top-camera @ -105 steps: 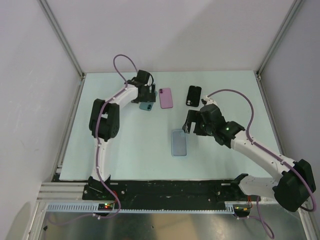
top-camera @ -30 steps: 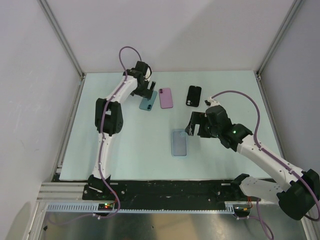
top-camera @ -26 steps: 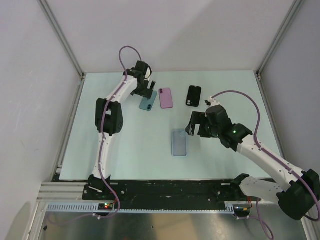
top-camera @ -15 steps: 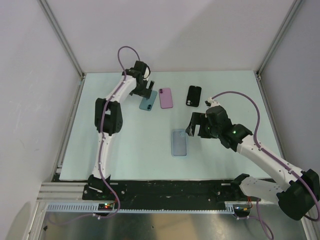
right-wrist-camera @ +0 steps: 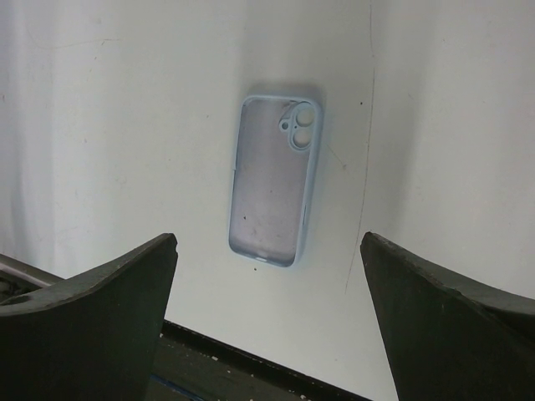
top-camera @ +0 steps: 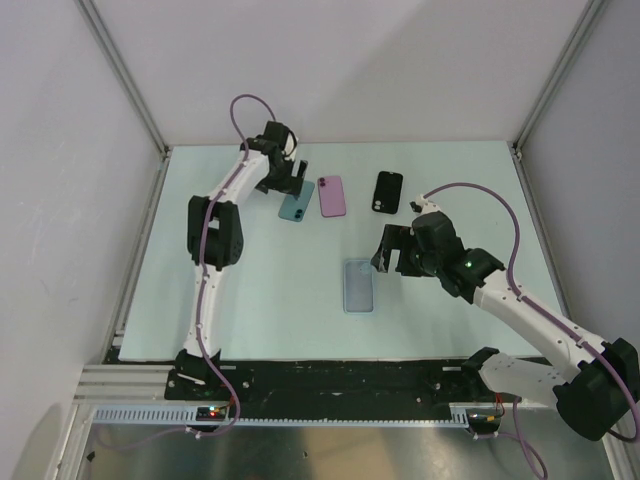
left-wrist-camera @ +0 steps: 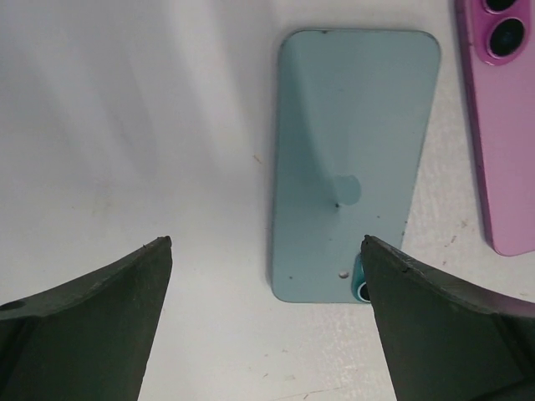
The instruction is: Put the phone into the phone case
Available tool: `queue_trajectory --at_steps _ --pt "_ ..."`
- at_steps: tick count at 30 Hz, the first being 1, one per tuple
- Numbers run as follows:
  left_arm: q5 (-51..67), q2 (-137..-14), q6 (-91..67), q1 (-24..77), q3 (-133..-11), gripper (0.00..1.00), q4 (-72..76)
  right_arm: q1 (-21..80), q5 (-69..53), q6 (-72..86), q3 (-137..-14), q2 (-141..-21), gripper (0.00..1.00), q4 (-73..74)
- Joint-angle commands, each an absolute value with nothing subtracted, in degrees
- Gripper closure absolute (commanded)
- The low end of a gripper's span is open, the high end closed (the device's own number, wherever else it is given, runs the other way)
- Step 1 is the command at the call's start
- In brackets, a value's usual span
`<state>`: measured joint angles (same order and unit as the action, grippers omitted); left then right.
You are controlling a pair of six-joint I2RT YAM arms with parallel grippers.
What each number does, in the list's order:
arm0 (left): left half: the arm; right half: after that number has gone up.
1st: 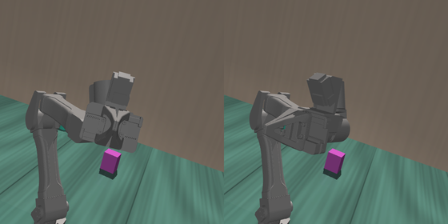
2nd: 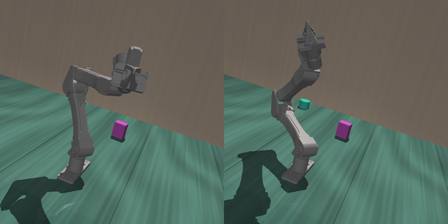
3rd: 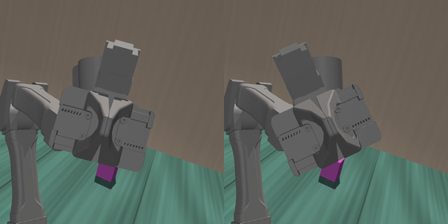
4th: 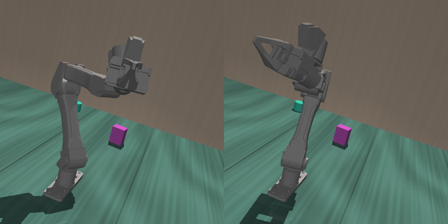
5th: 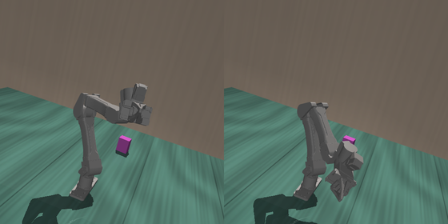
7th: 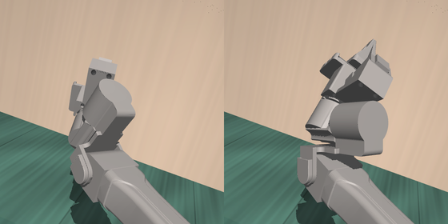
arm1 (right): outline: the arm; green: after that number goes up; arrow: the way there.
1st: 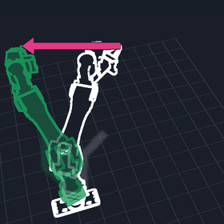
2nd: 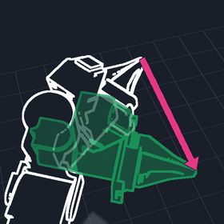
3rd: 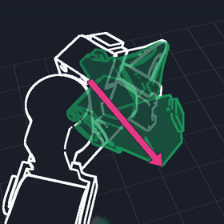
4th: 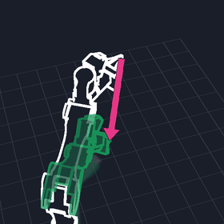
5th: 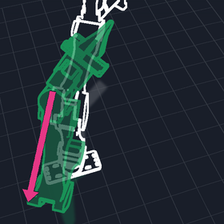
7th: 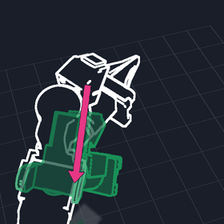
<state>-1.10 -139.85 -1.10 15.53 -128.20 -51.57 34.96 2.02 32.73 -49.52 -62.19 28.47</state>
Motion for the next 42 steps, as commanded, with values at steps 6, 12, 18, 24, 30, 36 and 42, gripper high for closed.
queue_trajectory --at_steps 6,12,18,24,30,36,42 --pt "2.05 -141.00 -1.52 20.22 -130.69 0.00 -51.15 34.47 1.47 32.17 -48.97 -61.39 0.03 27.15" --pt "2.32 -141.91 -1.30 23.16 -132.65 0.01 -51.15 34.49 1.21 32.25 -48.95 -62.00 0.03 26.55" --pt "-1.42 -140.73 -1.40 21.92 -131.60 0.00 -51.10 34.54 1.48 32.27 -48.90 -62.10 0.03 26.70" --pt "-2.36 -139.56 -0.30 20.08 -129.84 0.00 -51.07 34.41 0.98 32.32 -48.94 -62.77 0.03 25.88" --pt "-2.79 -141.03 -0.09 19.81 -129.64 0.00 -51.08 34.37 0.94 32.44 -48.95 -63.21 0.03 25.78" --pt "-3.05 -142.07 -0.32 19.78 -130.34 0.04 -51.09 34.37 1.09 32.29 -48.92 -62.95 0.03 25.98" --pt "-1.36 -141.67 -0.22 19.70 -128.86 0.10 -51.21 34.22 0.91 32.40 -48.92 -62.60 0.03 26.26"
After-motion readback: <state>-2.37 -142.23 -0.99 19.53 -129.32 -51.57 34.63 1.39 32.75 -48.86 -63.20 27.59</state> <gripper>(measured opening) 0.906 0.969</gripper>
